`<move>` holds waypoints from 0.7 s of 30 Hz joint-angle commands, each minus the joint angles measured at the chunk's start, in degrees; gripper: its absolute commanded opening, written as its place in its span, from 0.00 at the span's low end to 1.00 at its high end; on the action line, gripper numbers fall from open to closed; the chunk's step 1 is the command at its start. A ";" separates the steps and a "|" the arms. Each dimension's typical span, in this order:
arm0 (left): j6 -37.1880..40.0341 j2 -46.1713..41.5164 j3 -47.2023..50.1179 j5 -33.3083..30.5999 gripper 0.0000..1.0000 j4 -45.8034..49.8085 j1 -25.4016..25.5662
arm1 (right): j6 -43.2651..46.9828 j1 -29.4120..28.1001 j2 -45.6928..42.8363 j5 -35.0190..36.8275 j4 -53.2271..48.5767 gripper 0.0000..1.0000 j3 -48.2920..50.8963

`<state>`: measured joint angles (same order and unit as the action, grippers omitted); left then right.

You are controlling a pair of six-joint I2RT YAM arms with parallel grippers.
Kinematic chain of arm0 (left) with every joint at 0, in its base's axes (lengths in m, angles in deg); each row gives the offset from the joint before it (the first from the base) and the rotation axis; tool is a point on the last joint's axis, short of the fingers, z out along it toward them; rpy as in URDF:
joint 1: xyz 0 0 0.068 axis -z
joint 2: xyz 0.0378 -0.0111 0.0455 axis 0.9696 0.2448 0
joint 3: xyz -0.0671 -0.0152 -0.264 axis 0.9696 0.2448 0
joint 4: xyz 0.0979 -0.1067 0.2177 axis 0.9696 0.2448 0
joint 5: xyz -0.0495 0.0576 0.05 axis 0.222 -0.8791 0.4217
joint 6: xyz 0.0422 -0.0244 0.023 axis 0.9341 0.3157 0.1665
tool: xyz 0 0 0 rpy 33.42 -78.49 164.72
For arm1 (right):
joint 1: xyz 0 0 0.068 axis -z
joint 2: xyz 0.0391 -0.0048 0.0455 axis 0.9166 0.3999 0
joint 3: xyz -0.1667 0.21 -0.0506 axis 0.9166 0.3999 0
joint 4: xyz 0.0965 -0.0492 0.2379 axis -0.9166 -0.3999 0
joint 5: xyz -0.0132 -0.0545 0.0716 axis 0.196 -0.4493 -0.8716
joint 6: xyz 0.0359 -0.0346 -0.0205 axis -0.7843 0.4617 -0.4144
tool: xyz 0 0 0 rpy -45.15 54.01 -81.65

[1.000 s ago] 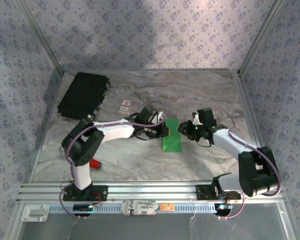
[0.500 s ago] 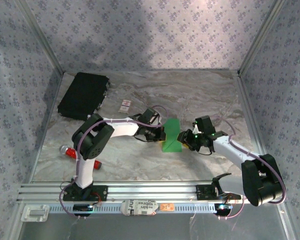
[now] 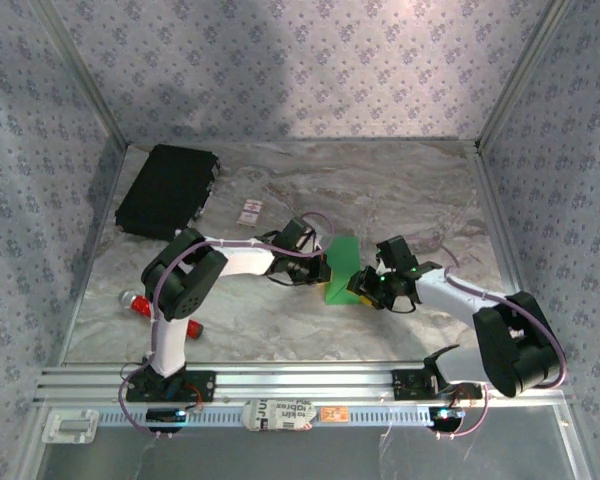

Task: Fold a paper plane with a square sheet of paper (pick it up from the middle)
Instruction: Turn over the paper at the center of the table.

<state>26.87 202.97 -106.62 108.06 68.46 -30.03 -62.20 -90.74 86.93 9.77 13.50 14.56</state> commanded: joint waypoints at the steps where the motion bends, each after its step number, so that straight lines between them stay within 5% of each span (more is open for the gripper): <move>1: -0.27 0.10 1.73 -1.12 0.02 3.96 0.22 | -0.42 -0.36 0.85 2.34 -2.73 0.46 -1.43; 21: -0.58 0.64 1.50 -0.64 0.02 3.48 0.17 | 0.74 2.59 6.21 -5.69 12.63 0.52 -3.11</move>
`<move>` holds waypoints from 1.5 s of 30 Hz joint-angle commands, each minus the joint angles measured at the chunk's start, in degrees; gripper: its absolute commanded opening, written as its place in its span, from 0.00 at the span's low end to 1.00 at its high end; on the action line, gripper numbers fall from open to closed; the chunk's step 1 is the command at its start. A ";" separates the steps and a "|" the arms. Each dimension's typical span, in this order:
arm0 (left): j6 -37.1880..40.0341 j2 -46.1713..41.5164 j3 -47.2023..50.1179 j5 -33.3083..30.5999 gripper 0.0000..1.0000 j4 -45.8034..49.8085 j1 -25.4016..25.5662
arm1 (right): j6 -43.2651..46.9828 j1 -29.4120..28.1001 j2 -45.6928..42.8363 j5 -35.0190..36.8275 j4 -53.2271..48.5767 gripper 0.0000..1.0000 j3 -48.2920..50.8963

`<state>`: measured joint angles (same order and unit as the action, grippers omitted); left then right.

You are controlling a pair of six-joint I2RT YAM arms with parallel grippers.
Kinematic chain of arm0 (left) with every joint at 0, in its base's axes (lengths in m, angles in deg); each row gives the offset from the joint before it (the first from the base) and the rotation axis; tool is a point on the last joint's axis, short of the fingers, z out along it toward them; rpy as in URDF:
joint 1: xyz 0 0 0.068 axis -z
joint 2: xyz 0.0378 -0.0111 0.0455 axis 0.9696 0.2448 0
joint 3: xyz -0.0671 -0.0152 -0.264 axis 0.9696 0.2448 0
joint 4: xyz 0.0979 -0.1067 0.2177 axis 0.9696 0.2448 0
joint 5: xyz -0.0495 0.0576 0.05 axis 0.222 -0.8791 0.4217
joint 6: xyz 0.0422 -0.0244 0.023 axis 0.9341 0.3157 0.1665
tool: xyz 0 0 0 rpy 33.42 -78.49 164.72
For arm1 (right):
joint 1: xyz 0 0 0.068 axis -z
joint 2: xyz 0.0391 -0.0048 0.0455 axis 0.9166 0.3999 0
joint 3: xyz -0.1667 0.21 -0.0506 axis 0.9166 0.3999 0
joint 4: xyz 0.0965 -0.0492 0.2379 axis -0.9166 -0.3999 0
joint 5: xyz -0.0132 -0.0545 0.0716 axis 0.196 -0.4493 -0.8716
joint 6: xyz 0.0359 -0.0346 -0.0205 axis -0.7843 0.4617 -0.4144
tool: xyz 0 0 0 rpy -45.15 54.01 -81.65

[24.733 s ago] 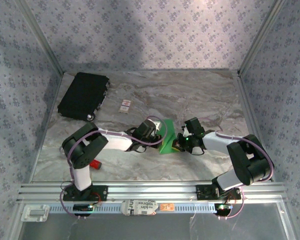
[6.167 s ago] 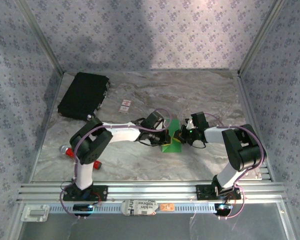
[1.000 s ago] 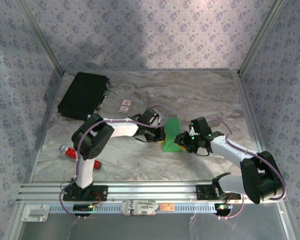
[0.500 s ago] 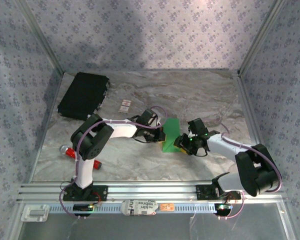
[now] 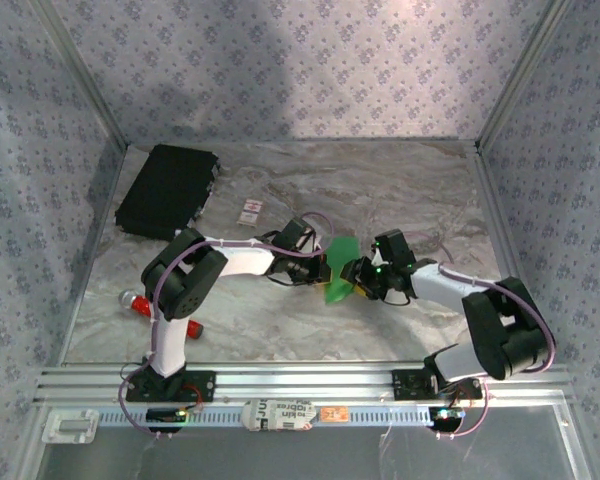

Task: Fold a paper plane with a square sheet of paper (pick it up from the middle)
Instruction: Turn over the paper at the center of the table.

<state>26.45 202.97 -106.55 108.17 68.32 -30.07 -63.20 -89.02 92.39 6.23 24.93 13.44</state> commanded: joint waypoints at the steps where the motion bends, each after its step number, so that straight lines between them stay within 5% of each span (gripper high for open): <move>1: -0.17 0.55 1.53 -0.72 0.02 3.61 0.29 | 2.23 1.26 0.84 -1.95 0.87 0.52 -2.24; 29: -2.71 0.48 2.40 1.13 0.02 0.19 0.51 | 4.10 8.50 6.12 -7.20 8.32 0.36 0.19; 45: -3.24 -0.37 2.19 1.48 0.04 -0.10 0.45 | 4.19 10.26 8.42 -9.77 14.03 0.14 2.07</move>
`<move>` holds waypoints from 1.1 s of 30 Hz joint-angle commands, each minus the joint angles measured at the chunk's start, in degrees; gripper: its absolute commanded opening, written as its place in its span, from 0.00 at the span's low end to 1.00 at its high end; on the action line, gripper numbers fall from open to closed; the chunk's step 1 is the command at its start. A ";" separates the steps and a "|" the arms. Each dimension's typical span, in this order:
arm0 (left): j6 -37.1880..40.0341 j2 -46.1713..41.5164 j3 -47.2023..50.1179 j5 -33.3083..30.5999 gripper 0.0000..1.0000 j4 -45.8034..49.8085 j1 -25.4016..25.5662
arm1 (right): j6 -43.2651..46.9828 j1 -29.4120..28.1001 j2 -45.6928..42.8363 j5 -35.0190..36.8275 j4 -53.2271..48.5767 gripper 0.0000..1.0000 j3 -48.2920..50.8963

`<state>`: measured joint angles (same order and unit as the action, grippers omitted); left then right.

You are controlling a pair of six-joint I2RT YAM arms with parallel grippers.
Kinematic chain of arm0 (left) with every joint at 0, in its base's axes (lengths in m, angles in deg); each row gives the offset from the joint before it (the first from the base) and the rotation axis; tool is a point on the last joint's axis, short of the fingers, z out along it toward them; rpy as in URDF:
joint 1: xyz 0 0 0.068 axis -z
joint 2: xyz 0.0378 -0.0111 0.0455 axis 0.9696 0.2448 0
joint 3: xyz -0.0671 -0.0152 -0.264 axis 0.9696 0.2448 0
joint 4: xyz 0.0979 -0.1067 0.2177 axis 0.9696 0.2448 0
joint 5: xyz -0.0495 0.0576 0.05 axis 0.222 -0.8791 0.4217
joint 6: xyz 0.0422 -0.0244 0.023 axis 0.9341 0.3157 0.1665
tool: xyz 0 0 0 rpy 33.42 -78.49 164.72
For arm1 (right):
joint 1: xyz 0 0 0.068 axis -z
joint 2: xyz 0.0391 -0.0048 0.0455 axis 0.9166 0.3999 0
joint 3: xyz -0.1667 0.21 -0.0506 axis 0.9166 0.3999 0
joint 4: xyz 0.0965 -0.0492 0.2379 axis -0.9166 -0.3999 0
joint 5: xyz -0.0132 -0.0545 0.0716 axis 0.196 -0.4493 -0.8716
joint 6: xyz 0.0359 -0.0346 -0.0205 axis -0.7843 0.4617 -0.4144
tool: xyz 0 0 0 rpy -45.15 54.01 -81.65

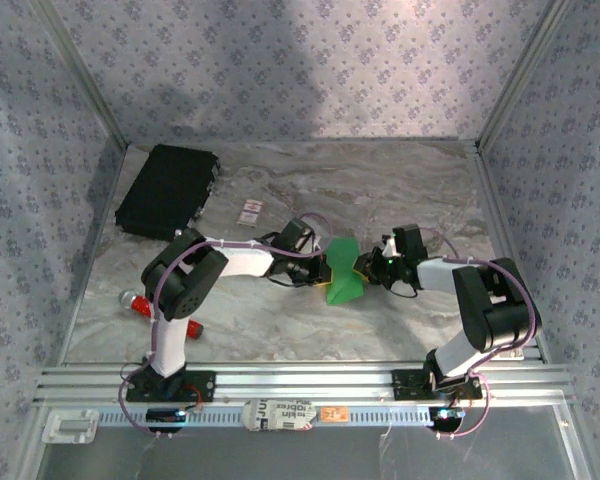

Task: Fold a paper plane with a square sheet of paper (pick it up from the middle)
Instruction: Turn over the paper at the center of the table.

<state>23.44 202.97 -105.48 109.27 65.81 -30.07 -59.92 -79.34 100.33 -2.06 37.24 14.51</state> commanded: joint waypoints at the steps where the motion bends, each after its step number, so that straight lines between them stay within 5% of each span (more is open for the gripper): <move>1: -0.34 -0.62 1.03 0.57 0.05 2.43 0.44 | 0.96 0.65 0.44 -1.64 1.90 0.12 1.13; 10: -0.54 -8.41 1.02 -1.89 0.25 4.37 0.43 | 4.33 0.87 -4.07 -3.01 -1.89 0.05 0.10; 17: -0.23 -15.94 5.37 -7.58 0.35 4.38 -0.11 | 13.88 -0.65 -10.19 4.00 -19.06 0.05 -6.81; 33: -1.52 -24.61 13.52 -13.34 0.37 0.57 -3.25 | 23.79 -6.67 -15.30 18.52 -33.98 0.05 -17.43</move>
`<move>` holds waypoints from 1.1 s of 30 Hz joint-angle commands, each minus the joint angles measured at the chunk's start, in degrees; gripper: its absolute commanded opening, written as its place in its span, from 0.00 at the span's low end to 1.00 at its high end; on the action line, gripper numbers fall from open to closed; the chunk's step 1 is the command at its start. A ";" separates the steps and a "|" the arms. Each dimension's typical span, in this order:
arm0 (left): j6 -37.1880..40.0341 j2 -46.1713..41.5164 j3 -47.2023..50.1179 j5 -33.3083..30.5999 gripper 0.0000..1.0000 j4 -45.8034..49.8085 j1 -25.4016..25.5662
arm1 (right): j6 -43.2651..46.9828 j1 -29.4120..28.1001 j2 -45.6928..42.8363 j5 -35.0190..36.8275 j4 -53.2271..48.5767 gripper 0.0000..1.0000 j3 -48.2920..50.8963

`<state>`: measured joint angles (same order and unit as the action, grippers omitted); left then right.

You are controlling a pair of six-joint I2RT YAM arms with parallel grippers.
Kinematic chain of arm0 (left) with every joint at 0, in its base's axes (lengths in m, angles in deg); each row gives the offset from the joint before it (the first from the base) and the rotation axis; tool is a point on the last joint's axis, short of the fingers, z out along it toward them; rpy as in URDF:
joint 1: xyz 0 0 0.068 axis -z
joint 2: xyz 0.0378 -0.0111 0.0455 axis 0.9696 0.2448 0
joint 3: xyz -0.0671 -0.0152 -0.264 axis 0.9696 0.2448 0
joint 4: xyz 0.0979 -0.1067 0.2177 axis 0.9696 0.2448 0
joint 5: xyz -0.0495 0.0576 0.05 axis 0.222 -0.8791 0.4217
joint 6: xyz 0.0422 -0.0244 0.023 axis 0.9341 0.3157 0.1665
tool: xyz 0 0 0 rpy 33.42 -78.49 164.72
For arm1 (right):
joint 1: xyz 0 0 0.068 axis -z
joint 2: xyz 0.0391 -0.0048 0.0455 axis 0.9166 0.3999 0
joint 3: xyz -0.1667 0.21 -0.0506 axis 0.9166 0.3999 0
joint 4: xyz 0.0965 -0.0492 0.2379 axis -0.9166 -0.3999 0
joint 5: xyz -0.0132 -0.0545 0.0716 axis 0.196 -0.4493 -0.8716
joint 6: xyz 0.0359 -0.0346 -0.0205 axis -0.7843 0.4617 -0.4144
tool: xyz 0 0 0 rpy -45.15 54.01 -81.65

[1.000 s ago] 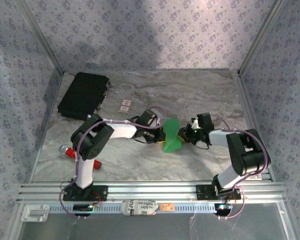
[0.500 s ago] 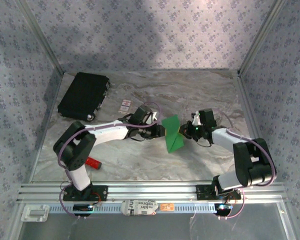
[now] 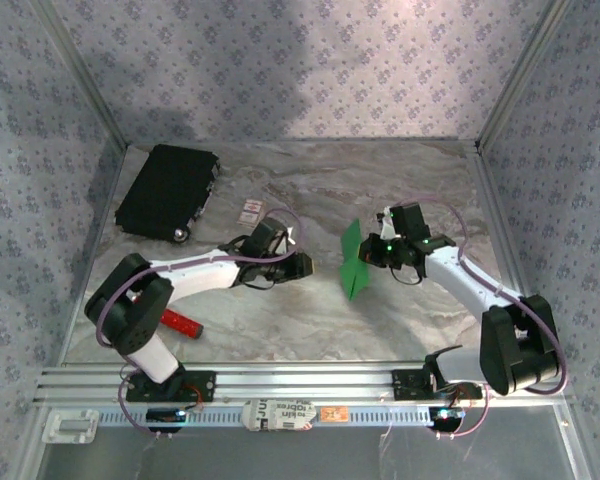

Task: Fold a paper plane with a square sheet of paper (pick it up from the middle)
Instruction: Turn over the paper at the center of the table.

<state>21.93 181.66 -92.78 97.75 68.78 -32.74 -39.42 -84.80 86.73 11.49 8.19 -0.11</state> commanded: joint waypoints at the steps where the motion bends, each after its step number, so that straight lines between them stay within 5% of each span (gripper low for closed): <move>1: 0.01 -4.24 1.55 -2.42 0.37 -2.79 -0.74 | 3.86 -1.77 -2.01 6.12 -5.56 0.05 -3.19; 9: 1.86 -10.80 4.49 -10.01 0.47 0.89 -1.37 | 6.31 -7.33 -2.13 20.44 -11.43 0.05 -7.35; 16: 3.47 -16.36 6.69 -14.07 0.69 3.68 -3.12 | 9.63 -14.75 0.71 38.00 -19.58 0.05 -14.00; 24: 4.15 -21.78 8.84 -17.94 0.98 11.17 -7.44 | 7.17 -22.64 13.57 59.48 -31.65 0.04 -25.46; 33: 5.76 -31.46 13.70 -22.21 1.00 15.85 -12.57 | 5.04 -28.58 27.52 58.33 -31.49 0.05 -32.09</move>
<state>26.06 152.72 -79.95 77.81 81.55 -44.17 -32.34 -111.64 111.26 68.72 -21.21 -29.42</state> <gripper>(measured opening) 0.997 0.052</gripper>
